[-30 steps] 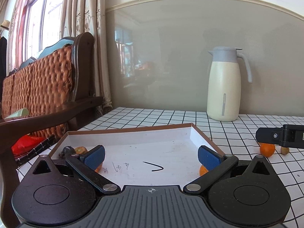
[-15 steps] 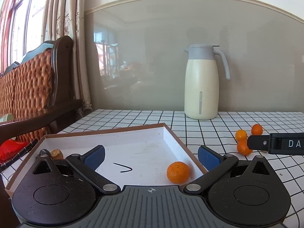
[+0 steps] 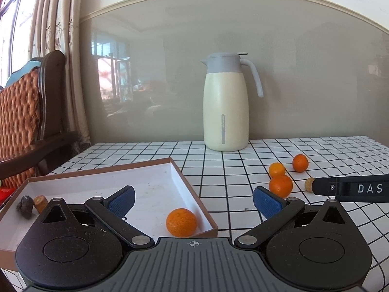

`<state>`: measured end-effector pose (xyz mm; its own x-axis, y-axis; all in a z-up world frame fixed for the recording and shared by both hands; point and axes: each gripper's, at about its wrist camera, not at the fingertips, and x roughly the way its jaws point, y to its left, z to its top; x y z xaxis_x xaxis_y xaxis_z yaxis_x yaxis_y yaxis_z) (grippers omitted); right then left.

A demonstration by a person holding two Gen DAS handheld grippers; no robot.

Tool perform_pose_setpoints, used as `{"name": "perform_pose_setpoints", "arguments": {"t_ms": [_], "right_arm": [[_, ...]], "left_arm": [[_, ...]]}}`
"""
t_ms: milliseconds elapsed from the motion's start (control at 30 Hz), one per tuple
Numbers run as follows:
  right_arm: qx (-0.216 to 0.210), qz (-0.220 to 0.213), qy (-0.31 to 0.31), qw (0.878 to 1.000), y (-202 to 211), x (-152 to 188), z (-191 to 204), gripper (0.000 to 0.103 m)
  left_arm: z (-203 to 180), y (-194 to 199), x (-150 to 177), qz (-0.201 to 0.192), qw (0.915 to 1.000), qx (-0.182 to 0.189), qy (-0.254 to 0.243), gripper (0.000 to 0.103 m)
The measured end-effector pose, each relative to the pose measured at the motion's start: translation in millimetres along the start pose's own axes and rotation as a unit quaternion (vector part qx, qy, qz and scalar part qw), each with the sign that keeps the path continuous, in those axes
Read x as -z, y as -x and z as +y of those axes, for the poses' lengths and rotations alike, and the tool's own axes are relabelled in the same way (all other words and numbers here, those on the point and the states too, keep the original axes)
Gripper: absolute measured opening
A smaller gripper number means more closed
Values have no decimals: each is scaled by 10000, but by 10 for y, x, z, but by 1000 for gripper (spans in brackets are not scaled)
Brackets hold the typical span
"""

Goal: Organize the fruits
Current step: 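Withdraw both open tools from the box toward the remaining fruits, then grasp a mandarin with the left tool while the right tool grasps the small brown kiwi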

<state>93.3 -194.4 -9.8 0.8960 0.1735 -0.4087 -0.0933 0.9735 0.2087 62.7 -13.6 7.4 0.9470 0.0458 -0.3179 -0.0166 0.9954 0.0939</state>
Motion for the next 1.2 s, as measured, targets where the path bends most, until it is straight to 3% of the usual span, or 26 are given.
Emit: {"name": "perform_pose_setpoints", "arguments": {"t_ms": [667, 1067, 1200], "right_arm": [[440, 24, -98, 9990, 117, 35, -430, 63], [576, 52, -222, 9981, 93, 22, -599, 63], [592, 53, -176, 9981, 47, -4, -596, 60]], "left_arm": [[-514, -158, 14, 184, 9981, 582, -59, 103], [-757, -368, 33, 382, 9969, 686, -87, 102], [-827, -477, 18, 477, 9964, 680, -148, 92]]}}
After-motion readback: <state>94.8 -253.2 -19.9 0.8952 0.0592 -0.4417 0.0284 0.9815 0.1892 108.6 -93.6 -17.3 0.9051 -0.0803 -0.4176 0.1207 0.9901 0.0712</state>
